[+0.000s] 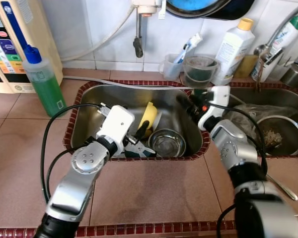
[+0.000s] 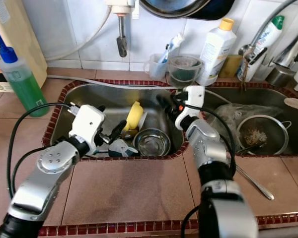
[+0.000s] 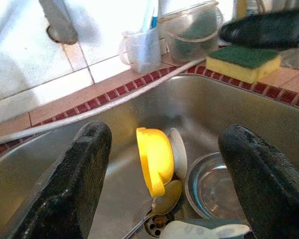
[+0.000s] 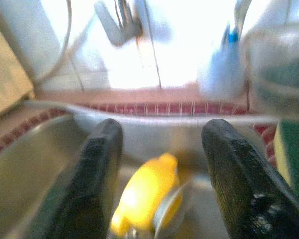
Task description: Kitchen organization
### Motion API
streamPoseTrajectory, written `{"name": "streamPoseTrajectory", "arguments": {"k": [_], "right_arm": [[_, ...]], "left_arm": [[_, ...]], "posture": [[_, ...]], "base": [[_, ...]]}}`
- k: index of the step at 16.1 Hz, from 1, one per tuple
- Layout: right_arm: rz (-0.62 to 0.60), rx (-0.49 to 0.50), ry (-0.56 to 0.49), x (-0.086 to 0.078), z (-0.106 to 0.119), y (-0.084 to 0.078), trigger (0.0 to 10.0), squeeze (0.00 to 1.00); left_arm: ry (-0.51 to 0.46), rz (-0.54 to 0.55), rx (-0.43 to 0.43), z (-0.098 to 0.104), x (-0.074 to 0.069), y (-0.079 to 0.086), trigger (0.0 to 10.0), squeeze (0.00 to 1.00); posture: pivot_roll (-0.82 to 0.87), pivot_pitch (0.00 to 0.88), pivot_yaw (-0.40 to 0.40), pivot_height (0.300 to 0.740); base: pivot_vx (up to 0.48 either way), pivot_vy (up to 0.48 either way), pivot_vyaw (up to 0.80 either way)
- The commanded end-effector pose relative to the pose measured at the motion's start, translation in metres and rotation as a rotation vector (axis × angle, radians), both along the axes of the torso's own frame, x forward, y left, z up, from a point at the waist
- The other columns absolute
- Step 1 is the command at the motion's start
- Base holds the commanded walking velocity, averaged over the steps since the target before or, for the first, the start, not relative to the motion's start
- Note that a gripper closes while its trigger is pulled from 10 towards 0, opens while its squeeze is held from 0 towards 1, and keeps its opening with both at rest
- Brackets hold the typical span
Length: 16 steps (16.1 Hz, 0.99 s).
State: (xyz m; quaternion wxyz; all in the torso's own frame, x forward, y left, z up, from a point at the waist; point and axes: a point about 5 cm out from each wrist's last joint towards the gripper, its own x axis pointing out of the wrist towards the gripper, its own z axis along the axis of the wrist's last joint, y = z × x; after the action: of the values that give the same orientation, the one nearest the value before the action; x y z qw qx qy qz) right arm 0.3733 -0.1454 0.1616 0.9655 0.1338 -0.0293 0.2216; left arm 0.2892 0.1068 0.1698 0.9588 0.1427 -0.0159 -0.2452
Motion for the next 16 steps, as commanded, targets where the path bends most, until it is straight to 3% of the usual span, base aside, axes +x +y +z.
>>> {"name": "streamPoseTrajectory", "arguments": {"k": [1,4,5,9,13,14,15,16], "right_arm": [[-0.055,0.010,-0.075,-0.007,0.006,-0.004,10.0,1.00],[-0.126,-0.070,-0.158,-0.022,0.005,0.001,10.0,1.00],[-0.153,-0.048,-0.171,-0.030,0.004,0.003,10.0,1.00],[-0.208,-0.020,-0.198,-0.054,0.001,0.015,10.0,1.00],[-0.243,-0.054,-0.227,-0.062,0.007,0.015,10.0,1.00],[-0.249,-0.057,-0.227,-0.062,0.008,0.013,10.0,0.28],[-0.262,-0.063,-0.224,-0.062,0.008,0.011,10.0,0.00],[-0.269,-0.068,-0.225,-0.062,0.008,0.010,10.0,0.00]], "left_arm": [[-0.035,0.022,-0.031,0.002,0.003,0.005,10.0,0.00],[-0.004,0.066,-0.166,-0.002,0.006,0.012,10.0,0.00],[-0.012,0.112,-0.199,-0.005,0.008,0.015,10.0,0.00],[-0.031,0.181,-0.247,-0.011,0.011,0.018,10.0,0.00],[-0.083,0.178,-0.288,-0.005,0.018,0.021,10.0,0.00],[-0.096,0.176,-0.306,-0.003,0.019,0.024,10.0,0.00],[-0.098,0.191,-0.293,-0.003,0.021,0.028,10.0,0.00],[-0.098,0.188,-0.295,-0.003,0.021,0.028,10.0,0.00]], "posture": [[0.02,0.033,-0.068,0.740],[0.01,0.020,-0.064,0.740],[0.00,0.015,-0.060,0.740],[-0.03,0.003,-0.044,0.740],[-0.05,0.000,-0.031,0.740],[-0.05,0.000,-0.030,0.740],[-0.05,0.000,-0.028,0.740],[-0.05,0.000,-0.026,0.740]], "base": [[0.000,0.000,0.00],[0.000,0.000,0.00],[0.000,0.000,0.00],[0.000,0.000,0.00],[0.000,0.000,0.00],[0.000,0.000,0.00],[0.000,0.000,0.00],[0.000,0.000,0.00]]}}
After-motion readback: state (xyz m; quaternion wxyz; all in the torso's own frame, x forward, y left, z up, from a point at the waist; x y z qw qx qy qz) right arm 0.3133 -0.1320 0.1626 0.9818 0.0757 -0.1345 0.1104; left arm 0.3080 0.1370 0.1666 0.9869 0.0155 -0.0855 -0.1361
